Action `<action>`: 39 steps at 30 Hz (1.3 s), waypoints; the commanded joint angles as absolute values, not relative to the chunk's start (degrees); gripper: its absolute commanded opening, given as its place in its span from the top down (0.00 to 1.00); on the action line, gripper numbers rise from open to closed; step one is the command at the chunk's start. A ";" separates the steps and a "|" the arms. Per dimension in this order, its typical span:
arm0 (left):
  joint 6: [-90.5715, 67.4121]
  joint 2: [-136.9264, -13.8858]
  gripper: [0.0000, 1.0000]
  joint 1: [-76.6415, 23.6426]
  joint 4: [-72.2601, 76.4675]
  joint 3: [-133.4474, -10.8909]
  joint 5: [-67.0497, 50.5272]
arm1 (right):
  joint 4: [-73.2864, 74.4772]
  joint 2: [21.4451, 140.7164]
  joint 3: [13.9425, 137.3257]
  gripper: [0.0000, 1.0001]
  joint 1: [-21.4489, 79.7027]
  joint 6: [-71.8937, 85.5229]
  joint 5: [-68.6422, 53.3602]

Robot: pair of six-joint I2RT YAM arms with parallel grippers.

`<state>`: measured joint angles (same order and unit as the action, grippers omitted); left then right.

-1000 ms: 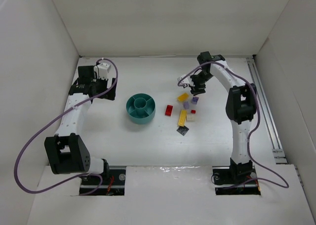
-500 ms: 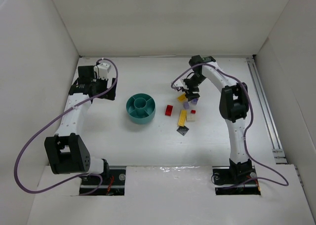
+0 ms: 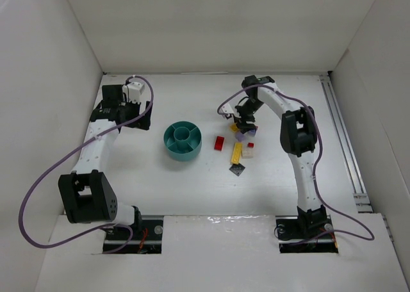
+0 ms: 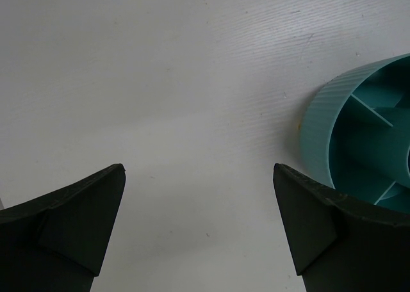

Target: Sort the legos into containers by color

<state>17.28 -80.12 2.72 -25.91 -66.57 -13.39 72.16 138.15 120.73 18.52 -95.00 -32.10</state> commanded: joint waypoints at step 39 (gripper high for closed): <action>-9.76 -79.80 0.23 -5.19 -18.19 -82.09 -53.17 | 9.67 101.25 94.75 0.99 37.88 -9.23 -29.88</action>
<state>-7.35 -79.88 -4.82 -21.23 -79.26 -48.51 14.72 102.10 94.65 36.86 -11.46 -31.83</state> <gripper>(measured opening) 0.777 0.423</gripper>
